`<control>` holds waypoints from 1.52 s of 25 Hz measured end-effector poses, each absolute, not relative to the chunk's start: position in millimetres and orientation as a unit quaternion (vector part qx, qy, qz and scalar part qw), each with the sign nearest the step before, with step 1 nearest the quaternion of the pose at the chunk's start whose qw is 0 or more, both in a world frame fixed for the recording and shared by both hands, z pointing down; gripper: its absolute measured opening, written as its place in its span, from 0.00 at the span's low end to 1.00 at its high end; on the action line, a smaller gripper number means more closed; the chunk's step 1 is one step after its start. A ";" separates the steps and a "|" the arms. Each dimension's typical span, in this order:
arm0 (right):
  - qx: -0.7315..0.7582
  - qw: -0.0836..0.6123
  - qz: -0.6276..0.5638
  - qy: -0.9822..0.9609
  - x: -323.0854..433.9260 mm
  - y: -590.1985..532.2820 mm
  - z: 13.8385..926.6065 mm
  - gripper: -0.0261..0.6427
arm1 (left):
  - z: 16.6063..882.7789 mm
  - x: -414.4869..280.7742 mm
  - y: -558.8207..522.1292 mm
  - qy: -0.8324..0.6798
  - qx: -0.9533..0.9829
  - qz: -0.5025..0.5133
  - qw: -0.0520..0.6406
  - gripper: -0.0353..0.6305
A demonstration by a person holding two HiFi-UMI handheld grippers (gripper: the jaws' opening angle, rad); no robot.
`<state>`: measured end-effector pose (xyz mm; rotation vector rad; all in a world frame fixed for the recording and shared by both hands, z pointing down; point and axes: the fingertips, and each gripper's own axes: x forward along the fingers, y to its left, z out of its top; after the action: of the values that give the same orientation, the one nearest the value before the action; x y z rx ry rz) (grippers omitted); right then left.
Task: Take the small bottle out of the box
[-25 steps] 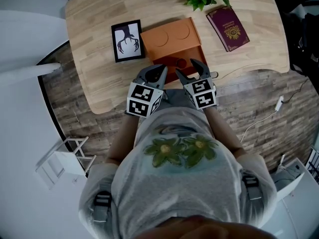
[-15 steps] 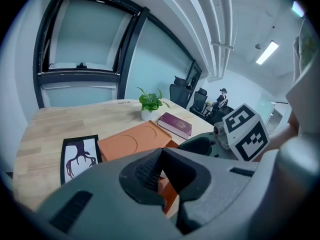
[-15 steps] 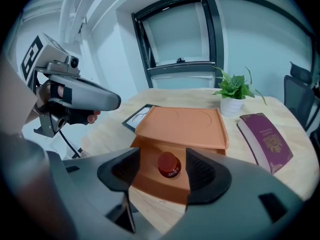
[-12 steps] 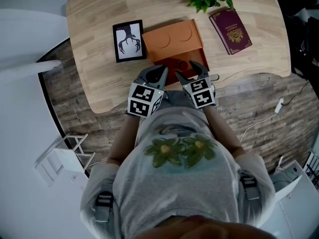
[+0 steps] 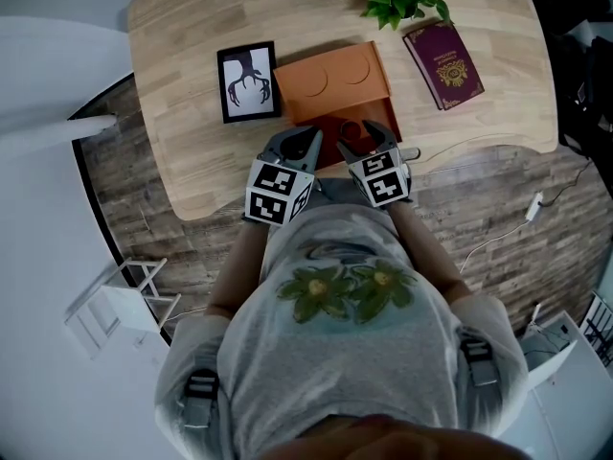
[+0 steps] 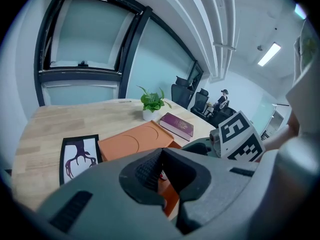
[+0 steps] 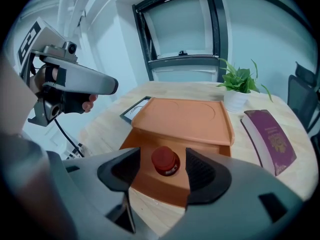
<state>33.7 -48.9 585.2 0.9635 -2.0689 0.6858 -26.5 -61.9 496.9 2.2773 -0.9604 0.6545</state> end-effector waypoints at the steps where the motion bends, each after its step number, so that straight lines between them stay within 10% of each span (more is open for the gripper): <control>1: 0.374 0.373 0.268 -0.806 33.7 -48.6 586.7 0.42 | 496.8 -26.5 -62.3 -0.360 0.853 0.245 0.288 0.06; 38: 0.322 0.420 0.261 -0.807 32.3 -53.7 632.8 0.42 | 506.9 -26.4 -74.6 -0.383 0.839 0.246 0.298 0.06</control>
<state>32.3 -53.7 632.8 0.8067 -2.0226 0.6550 -26.4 -74.6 506.9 2.2288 -1.0186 0.6550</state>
